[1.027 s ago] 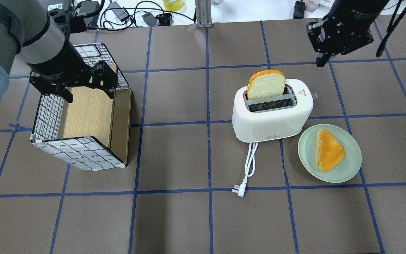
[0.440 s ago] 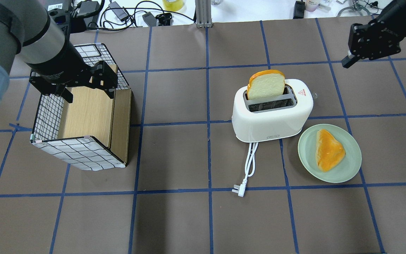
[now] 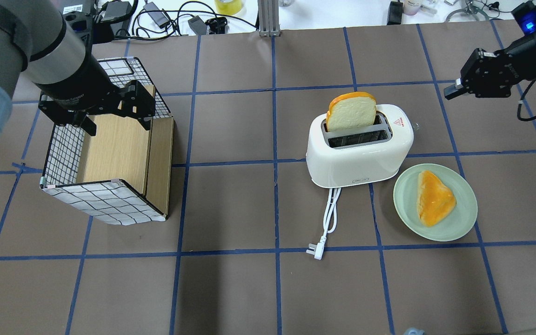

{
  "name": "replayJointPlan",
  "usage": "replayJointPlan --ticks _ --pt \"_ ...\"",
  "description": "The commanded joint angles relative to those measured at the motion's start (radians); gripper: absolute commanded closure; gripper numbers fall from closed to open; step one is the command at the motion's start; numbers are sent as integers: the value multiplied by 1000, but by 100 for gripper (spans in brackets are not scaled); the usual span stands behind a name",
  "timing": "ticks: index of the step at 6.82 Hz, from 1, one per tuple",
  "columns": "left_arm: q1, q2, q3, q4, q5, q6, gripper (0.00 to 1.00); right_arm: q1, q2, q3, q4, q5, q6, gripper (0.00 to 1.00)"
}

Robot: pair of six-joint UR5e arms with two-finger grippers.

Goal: Press toaster with right arm
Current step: 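Swing the right gripper outward and down beside the toaster's lever side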

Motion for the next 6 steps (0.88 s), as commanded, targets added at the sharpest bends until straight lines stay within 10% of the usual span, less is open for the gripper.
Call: replayJointPlan --ticks 1,6 --pt "0 0 0 0 0 0 0 -31 14 133 -106 128 -42 100" --pt "0 0 0 0 -2 0 0 -34 71 176 -167 163 -43 100"
